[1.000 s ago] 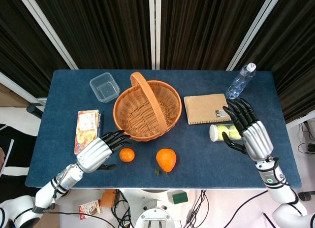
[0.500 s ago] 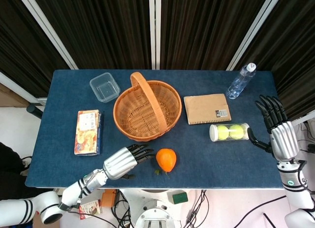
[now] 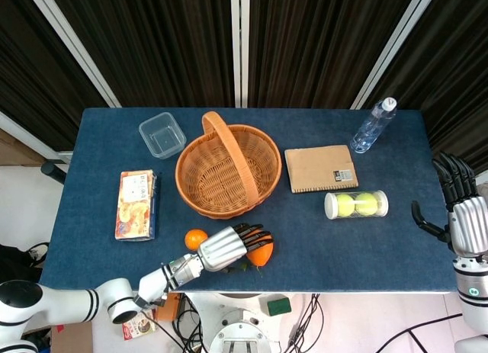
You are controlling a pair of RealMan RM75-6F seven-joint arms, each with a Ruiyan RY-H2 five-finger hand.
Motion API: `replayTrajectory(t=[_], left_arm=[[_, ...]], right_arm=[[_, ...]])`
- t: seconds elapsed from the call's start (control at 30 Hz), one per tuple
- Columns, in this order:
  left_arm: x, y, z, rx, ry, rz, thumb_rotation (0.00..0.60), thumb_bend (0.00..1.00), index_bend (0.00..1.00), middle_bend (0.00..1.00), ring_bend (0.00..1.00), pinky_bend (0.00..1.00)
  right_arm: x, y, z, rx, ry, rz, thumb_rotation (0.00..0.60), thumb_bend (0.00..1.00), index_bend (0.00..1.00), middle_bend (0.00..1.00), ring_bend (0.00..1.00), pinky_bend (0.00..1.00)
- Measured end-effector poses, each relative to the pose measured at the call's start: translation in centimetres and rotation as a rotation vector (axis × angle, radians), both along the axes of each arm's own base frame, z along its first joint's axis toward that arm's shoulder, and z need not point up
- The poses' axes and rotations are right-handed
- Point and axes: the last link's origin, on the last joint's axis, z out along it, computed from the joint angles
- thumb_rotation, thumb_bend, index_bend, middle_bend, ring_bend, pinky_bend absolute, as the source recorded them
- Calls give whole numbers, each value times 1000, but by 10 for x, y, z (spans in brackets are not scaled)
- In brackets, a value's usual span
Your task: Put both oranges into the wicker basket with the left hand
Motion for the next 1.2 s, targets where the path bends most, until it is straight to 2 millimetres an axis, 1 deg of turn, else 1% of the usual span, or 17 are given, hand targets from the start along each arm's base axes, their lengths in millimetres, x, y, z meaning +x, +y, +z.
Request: replayTrajectory(t=[0.17, 0.33, 0.43, 0.53, 0.63, 0.7, 0.77, 0.83, 0.93, 0.97, 1.1, 1.2], left_arm=[[10, 6, -11, -7, 17, -26, 600, 86, 73, 74, 48, 219], [10, 12, -19, -8, 55, -22, 600, 88, 78, 74, 48, 219], [10, 15, -23, -6, 79, -24, 600, 101, 119, 74, 48, 219], [10, 16, -26, -5, 98, -25, 600, 145, 161, 87, 50, 220], [11, 16, -26, -7, 102, -27, 600, 193, 219, 142, 84, 235], [12, 15, -27, -5, 97, -27, 600, 226, 280, 206, 131, 269], [12, 15, -27, 0, 90, -26, 600, 254, 363, 286, 191, 319], [12, 15, -27, 5, 84, -27, 600, 264, 408, 341, 237, 354], [13, 14, -27, 15, 68, -28, 600, 278, 451, 434, 325, 396], [13, 13, -26, 22, 60, -30, 600, 282, 463, 452, 344, 402], [12, 9, -23, 36, 32, -41, 600, 283, 479, 459, 350, 404], [12, 4, -14, 31, 2, -36, 600, 284, 478, 459, 350, 404]], right_arm=[[-5, 1, 4, -12, -7, -18, 600, 437, 0, 0, 0, 0], [-8, 2, 5, -11, -7, -27, 600, 437, 0, 0, 0, 0], [-10, 1, 4, -8, -5, -32, 600, 438, 0, 0, 0, 0], [-11, 2, 4, -7, -3, -37, 600, 438, 0, 0, 0, 0], [-11, 2, 5, -12, -3, -41, 600, 437, 0, 0, 0, 0], [-12, 2, 5, -12, -3, -44, 600, 438, 0, 0, 0, 0], [-12, 2, 5, -10, -2, -47, 600, 438, 0, 0, 0, 0], [-13, 2, 4, -8, -1, -49, 600, 438, 0, 0, 0, 0], [-13, 2, 4, -7, -1, -52, 600, 438, 0, 0, 0, 0], [-13, 2, 4, -8, -1, -52, 600, 438, 0, 0, 0, 0], [-10, 1, 4, -8, -3, -45, 600, 438, 0, 0, 0, 0], [-8, 1, 5, -12, -4, -38, 600, 439, 0, 0, 0, 0]])
